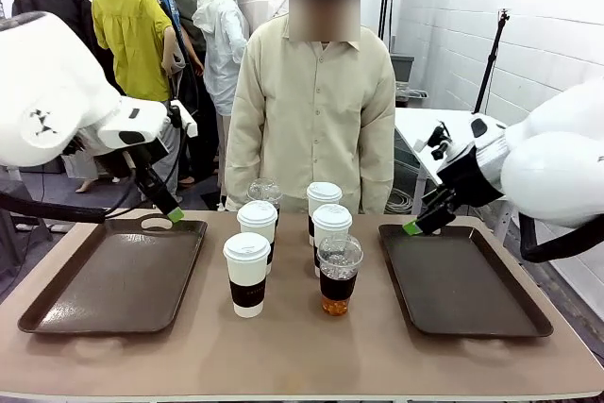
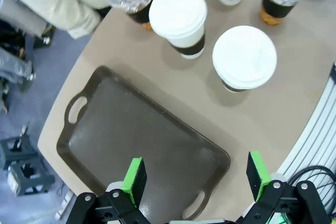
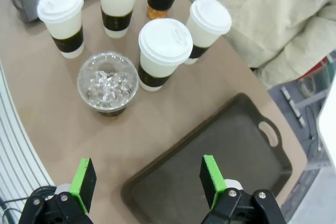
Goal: Distribute the coffee onto the tray.
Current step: Pick up one iced Americano and place it on the right Handle tray.
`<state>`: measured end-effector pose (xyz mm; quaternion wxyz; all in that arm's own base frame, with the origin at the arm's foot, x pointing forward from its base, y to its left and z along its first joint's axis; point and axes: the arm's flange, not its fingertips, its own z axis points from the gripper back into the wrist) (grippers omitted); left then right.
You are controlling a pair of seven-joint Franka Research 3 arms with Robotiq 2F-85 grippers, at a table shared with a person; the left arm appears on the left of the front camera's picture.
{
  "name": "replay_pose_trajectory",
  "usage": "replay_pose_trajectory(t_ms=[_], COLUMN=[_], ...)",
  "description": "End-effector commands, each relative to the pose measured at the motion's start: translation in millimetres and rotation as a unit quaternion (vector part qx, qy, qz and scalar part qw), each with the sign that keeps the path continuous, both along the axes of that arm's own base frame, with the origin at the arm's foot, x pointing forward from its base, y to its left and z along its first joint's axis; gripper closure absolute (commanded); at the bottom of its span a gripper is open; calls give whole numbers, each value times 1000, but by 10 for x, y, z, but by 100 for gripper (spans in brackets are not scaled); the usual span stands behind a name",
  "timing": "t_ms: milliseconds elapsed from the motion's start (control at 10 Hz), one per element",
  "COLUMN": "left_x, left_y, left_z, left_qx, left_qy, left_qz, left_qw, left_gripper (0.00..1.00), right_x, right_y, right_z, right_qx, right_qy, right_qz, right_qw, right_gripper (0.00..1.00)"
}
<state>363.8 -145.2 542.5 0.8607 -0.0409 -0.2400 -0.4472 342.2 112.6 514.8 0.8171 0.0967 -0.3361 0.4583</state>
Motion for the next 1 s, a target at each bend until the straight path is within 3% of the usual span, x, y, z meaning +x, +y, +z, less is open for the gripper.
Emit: replay_pose_trajectory(t_ms=[0,500,700,800,900], left_x=[12,-83,-43,-43,-43], left_y=[134,276,255,255,255], left_z=[26,9,95,95,95], left_qx=[-52,-133,-113,-113,-113], left_qy=[-2,-32,-22,-22,-22], left_qz=[-60,-44,-42,-42,-42], left_qw=[997,990,992,992,992], left_gripper=[0,0,0,0,0], right_x=[-104,-114,-85,-30,-30], right_y=[-113,-129,-107,-110,-110], right_z=[-95,-63,-71,117,117], right_qx=[32,58,53,45,45], right_qy=[-6,-24,-20,-15,-15], right_qz=[35,40,11,27,27], right_qw=[999,997,998,999,999], right_gripper=[0,0,0,0,0])
